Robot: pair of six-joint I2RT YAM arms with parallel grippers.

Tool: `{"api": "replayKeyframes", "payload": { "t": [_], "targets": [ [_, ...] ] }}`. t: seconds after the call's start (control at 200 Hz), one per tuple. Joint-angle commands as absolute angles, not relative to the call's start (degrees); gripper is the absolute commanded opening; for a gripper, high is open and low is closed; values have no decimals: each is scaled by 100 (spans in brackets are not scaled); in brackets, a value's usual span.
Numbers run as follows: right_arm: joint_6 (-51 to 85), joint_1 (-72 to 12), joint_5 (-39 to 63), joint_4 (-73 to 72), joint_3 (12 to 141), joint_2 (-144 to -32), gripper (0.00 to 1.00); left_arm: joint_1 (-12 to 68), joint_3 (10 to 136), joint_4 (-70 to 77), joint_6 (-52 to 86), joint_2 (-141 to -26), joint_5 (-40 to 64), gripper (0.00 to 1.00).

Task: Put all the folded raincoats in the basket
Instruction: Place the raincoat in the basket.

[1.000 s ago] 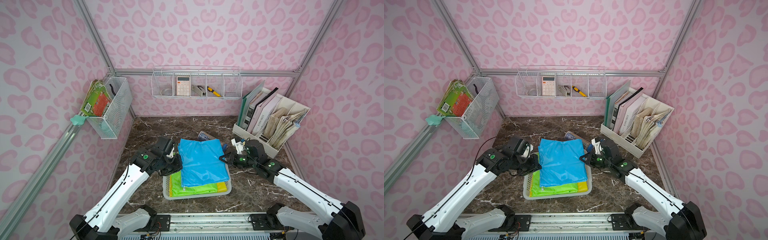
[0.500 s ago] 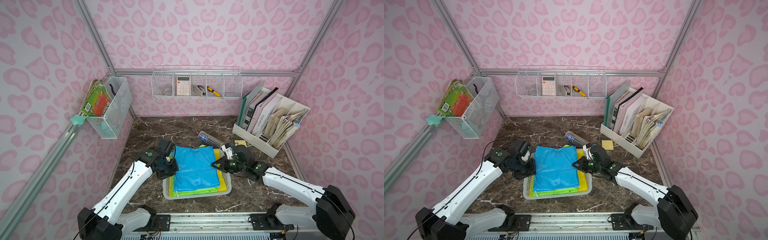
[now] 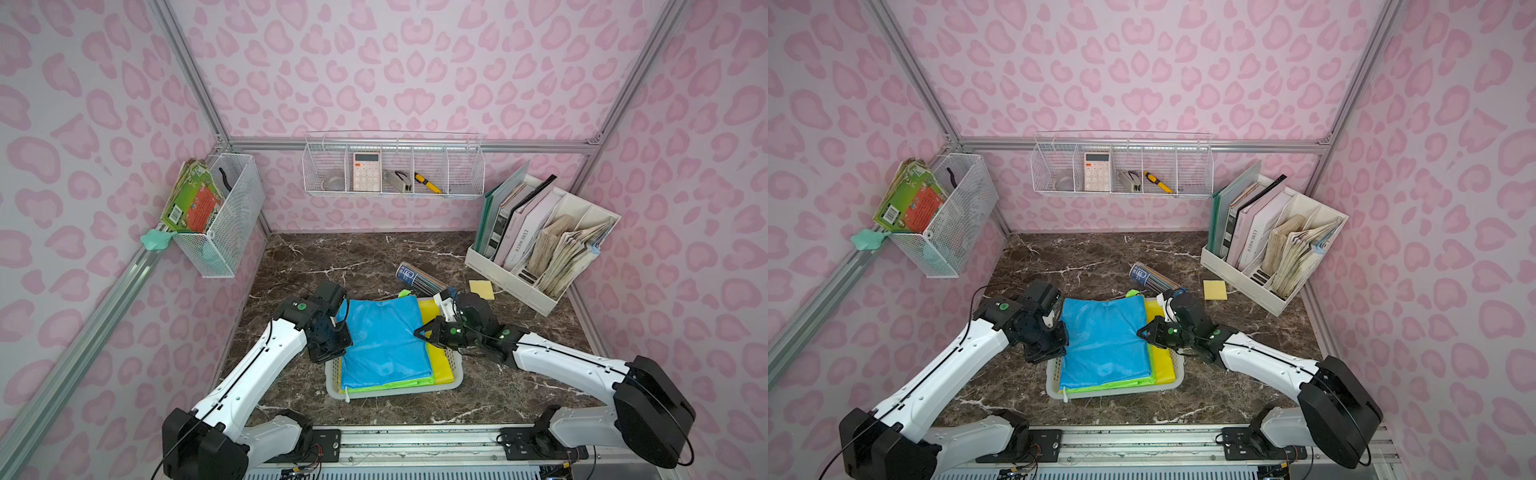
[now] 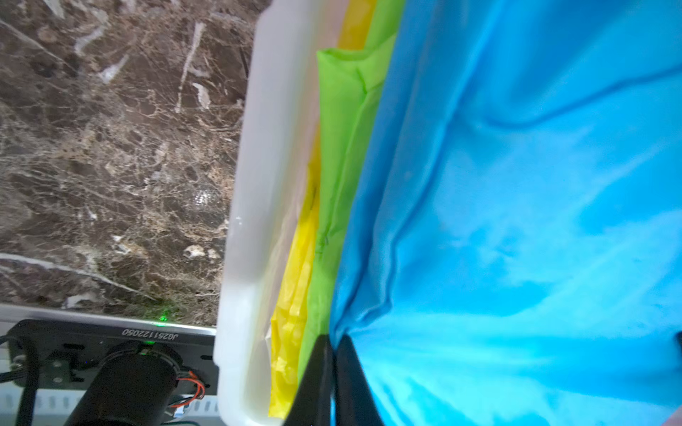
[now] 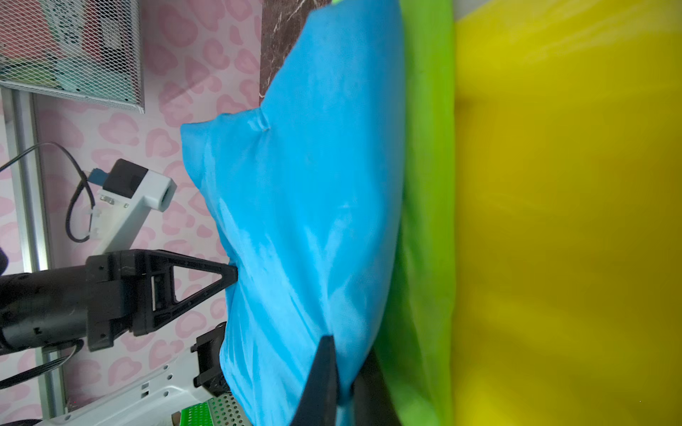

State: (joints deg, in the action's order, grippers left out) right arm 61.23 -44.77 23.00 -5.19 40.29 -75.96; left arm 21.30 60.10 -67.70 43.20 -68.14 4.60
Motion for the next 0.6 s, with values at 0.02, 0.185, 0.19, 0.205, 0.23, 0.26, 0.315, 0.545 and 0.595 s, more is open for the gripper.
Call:
{"api": "replayKeyframes", "payload": {
  "t": [0.02,0.185,0.19,0.205,0.23,0.26,0.315,0.545,0.595],
  "targets": [
    [6054,-4465,2016,-241,4012,-7569,15,2109,6156,-7429,4288,-6847,-258,30],
    [5647,-4418,1864,302,4394,-7390,44,2109,6591,-7758,4194,-6751,-357,47],
    [5636,-4419,1859,309,4399,-7382,45,2109,6609,-7773,4189,-6751,-359,48],
    [5601,-4413,1848,343,4429,-7363,47,2109,6665,-7806,4180,-6738,-374,48],
    [5570,-4404,1845,376,4465,-7328,49,2109,6772,-7857,4171,-6720,-393,48],
    [5555,-4388,1862,393,4481,-7300,50,2109,6870,-7898,4153,-6702,-386,48],
    [5571,-4356,1935,392,4492,-7269,49,2110,7006,-7859,4093,-6661,-252,45],
    [5893,-4410,2057,240,4225,-7269,44,2109,6805,-7250,3955,-6740,634,37],
    [5970,-4467,2059,166,4140,-7242,43,2109,6816,-7292,3975,-6838,682,36]
  ]
}}
